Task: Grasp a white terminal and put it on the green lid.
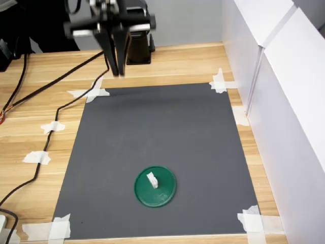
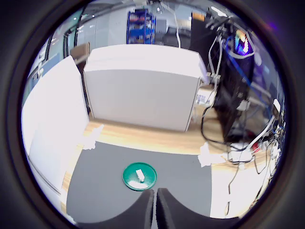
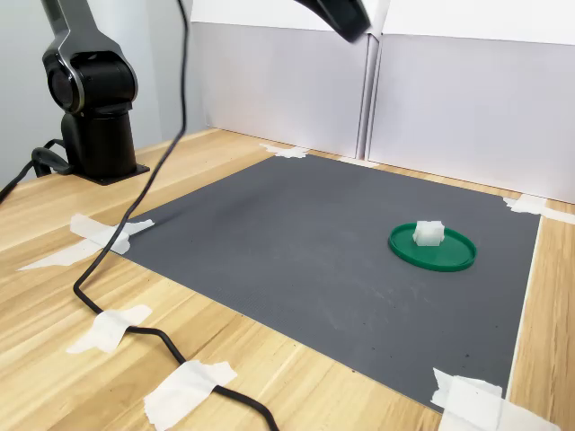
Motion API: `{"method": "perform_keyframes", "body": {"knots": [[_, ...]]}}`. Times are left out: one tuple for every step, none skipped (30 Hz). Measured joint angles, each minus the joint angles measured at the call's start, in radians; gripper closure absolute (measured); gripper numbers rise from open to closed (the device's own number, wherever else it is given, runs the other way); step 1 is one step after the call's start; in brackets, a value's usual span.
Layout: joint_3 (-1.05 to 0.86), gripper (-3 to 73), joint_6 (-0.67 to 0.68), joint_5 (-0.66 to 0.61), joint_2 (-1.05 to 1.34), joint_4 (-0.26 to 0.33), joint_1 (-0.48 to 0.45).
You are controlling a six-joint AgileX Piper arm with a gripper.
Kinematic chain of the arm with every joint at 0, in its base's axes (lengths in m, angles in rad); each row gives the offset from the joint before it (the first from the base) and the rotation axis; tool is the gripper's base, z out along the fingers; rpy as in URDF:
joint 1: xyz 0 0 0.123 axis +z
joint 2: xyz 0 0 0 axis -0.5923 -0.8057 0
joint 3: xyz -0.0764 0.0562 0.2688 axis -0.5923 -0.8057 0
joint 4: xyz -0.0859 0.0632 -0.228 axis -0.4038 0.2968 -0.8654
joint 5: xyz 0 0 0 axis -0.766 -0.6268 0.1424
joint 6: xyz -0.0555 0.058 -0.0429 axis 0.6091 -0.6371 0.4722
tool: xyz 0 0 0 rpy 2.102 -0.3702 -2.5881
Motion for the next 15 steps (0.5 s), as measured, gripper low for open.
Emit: {"method": "perform_keyframes", "body": {"knots": [[-0.064,70.4,-0.001,0.013,0.097,0.000,0.000],[-0.128,70.7,-0.005,0.026,0.194,0.007,-0.001],[-0.191,70.8,-0.011,0.039,0.289,0.018,-0.002],[-0.253,70.9,-0.021,0.051,0.364,0.027,-0.002],[-0.313,71.0,-0.029,0.062,0.454,0.034,-0.002],[-0.368,71.0,-0.036,0.067,0.541,0.034,-0.002],[-0.408,71.1,-0.039,0.068,0.608,0.030,-0.002],[-0.454,71.1,-0.042,0.067,0.690,0.022,-0.002],[-0.493,71.1,-0.043,0.057,0.767,0.011,-0.002],[-0.519,71.1,-0.044,0.045,0.832,-0.003,-0.002],[-0.545,71.1,-0.046,0.024,0.872,-0.014,-0.002],[-0.565,71.1,-0.050,-0.003,0.890,-0.025,-0.002],[-0.579,71.1,-0.055,-0.039,0.897,-0.040,-0.004],[-0.588,71.1,-0.070,-0.070,0.898,-0.052,-0.007],[-0.592,71.1,-0.083,-0.088,0.898,-0.061,-0.012]]}}
